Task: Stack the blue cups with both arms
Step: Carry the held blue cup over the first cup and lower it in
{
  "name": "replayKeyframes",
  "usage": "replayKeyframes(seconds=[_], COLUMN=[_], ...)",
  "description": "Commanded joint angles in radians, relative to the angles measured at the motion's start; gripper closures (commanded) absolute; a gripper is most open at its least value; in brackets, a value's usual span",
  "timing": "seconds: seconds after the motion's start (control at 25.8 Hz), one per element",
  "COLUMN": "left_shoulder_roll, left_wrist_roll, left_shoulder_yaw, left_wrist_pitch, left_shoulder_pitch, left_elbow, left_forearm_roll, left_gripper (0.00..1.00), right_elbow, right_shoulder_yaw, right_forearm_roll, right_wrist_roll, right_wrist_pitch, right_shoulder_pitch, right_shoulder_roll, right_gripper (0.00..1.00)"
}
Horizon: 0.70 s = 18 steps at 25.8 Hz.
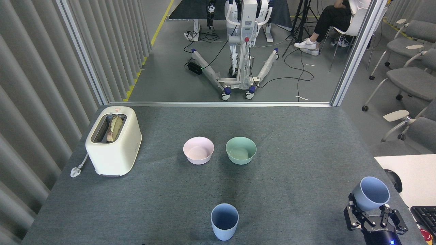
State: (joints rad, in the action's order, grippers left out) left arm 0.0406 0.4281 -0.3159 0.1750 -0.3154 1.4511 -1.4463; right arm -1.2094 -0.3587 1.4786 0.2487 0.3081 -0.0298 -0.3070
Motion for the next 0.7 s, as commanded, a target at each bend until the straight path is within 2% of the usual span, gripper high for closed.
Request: replayKeyframes(seconds=[0.0,0.15,0.35,0.66], left_shoulder_roll=[-0.001,-0.001,-0.001,-0.001], left_wrist_roll=[0.000,0.000,0.000,0.000], left_shoulder_yaw=[0.000,0.000,0.000,0.000], left_wrist_pitch=[0.000,0.000,0.001,0.001], left_shoulder_pitch=[-0.004,-0.004,-0.002,0.004], left_elbow=[0.005,0.003,0.005,0.002], left_forearm_roll=[0.000,0.000,0.000,0.001], left_gripper=[0.00,0.00,0.00,0.00], right_elbow=[-0.157,-0.300,-0.404,-0.430], right_shoulder_yaw=[0.089,0.239,0.369,0.577], right_forearm_roll=[0.000,0.002,0.017,0.238], right_wrist_roll=[-0.088,-0.104,-0.256,-0.261], right_wrist_pitch=[0.016,0.016,0.014,0.011], right_shoulder_pitch=[0.024,0.051,0.057,0.103], right_shoulder_roll=[0.005,0.029,0.175,0.355], right_gripper=[0.53,0.54,0.54,0.54])
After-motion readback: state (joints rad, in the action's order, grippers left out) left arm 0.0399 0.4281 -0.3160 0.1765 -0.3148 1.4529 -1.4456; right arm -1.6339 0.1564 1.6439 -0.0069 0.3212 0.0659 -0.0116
